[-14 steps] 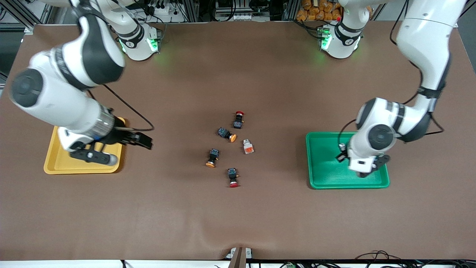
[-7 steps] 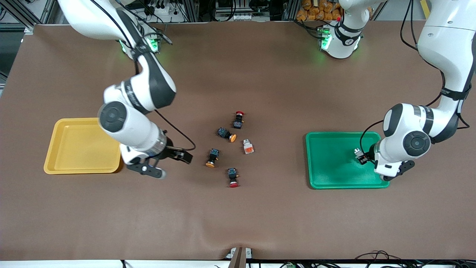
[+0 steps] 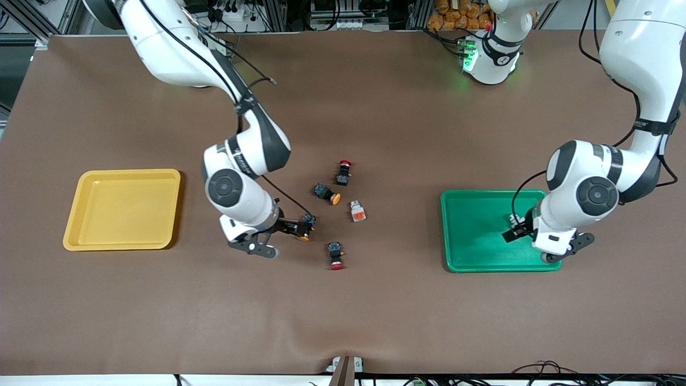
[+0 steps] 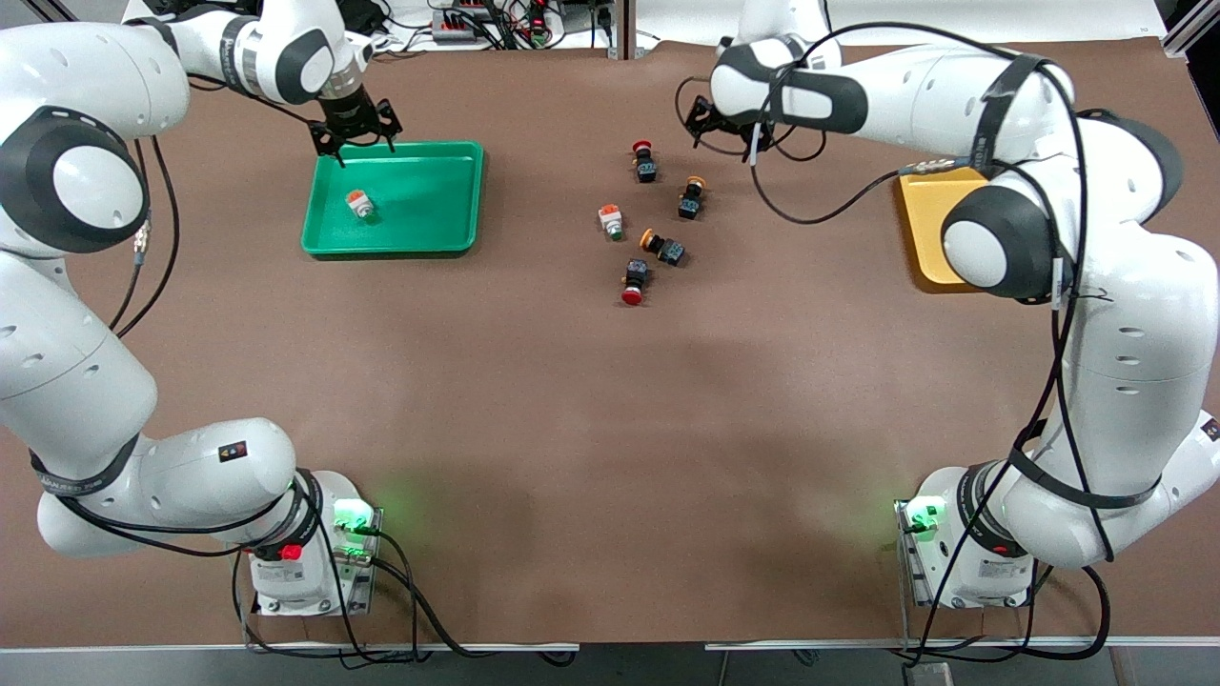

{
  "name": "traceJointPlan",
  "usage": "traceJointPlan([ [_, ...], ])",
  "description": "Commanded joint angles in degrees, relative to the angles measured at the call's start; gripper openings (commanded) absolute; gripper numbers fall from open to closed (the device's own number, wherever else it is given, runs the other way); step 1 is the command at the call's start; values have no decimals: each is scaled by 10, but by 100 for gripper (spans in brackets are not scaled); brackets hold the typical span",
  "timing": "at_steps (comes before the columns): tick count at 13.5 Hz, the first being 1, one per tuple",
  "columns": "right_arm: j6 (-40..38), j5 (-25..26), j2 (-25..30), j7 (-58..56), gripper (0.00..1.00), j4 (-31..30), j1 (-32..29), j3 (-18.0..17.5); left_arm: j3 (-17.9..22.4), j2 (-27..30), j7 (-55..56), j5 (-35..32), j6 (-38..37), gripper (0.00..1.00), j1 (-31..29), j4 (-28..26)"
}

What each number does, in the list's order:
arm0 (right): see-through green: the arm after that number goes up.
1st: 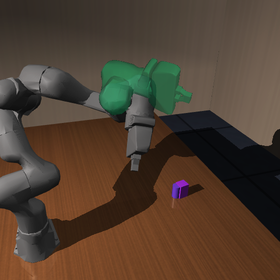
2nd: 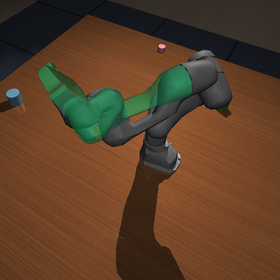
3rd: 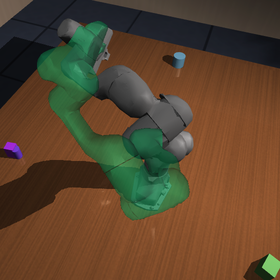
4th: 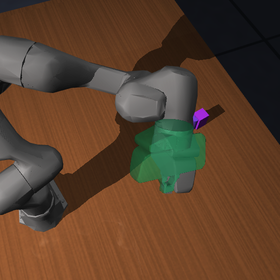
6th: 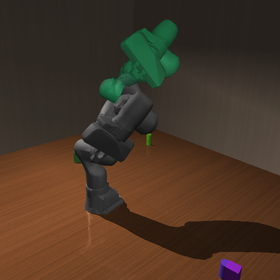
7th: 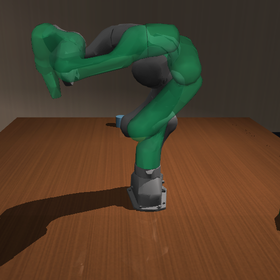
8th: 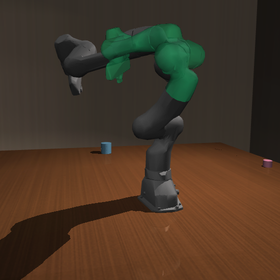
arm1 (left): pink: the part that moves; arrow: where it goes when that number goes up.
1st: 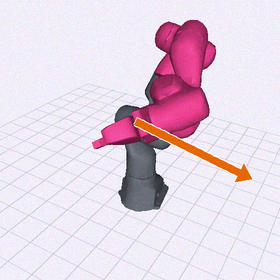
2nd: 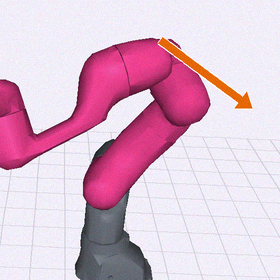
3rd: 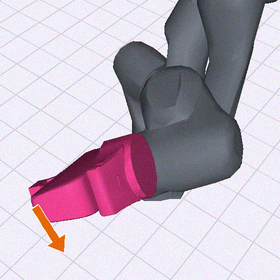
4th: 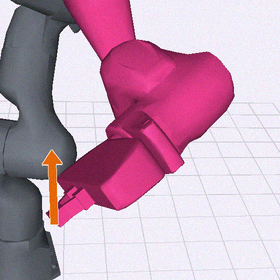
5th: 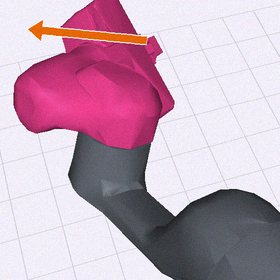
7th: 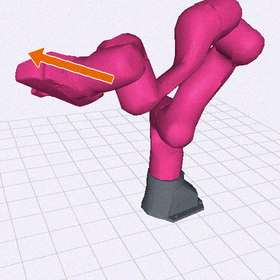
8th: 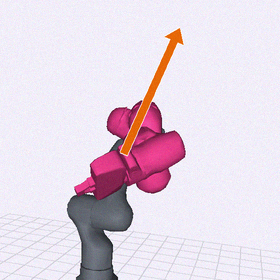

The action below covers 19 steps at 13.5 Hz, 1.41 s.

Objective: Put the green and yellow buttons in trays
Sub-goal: 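Grasp a yellow-capped button with the right gripper while the left gripper grasps another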

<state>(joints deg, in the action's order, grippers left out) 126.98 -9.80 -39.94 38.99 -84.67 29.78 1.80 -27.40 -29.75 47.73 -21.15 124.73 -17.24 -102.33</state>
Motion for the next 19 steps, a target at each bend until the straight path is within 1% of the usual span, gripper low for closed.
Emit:
traceJointPlan([
  [1,27,-2,-41,46,100,13,6,6,-36,2,83,-4,-5,100,4,7],
  [2,48,-2,-54,58,100,14,12,6,-48,0,114,-4,-5,100,14,12],
  [3,71,-2,-66,69,100,15,20,5,-49,-1,142,-3,-5,100,34,17],
  [4,78,-2,-75,76,100,15,27,5,-49,-10,175,4,-11,100,58,29],
  [6,79,-3,-84,78,100,15,30,5,-48,-43,246,23,-17,100,107,69],
  [9,78,-4,-85,90,100,15,34,5,-43,-92,349,21,-18,100,189,124],
  [10,77,-2,-86,89,77,15,39,5,-43,-105,372,20,-17,100,209,137],
  [11,77,-2,-86,88,38,15,39,5,-43,-118,393,20,-17,100,228,151],
  [12,77,-2,-85,87,11,16,38,5,-41,-132,416,18,-16,100,249,167],
  [13,78,0,-85,84,0,16,40,5,-26,-142,440,17,-15,100,275,183],
  [15,76,0,-86,83,0,16,38,5,22,-145,477,19,-12,100,336,189],
  [16,72,-3,-84,83,0,17,31,5,40,-145,479,19,-12,100,360,189],
  [17,70,-6,-81,83,0,21,27,5,51,-151,478,20,-11,100,377,190],
  [18,42,-6,-79,82,0,34,17,5,52,-156,475,18,-5,100,387,191],
  [19,-5,-5,-77,82,0,58,8,5,52,-162,470,19,5,100,387,191],
])
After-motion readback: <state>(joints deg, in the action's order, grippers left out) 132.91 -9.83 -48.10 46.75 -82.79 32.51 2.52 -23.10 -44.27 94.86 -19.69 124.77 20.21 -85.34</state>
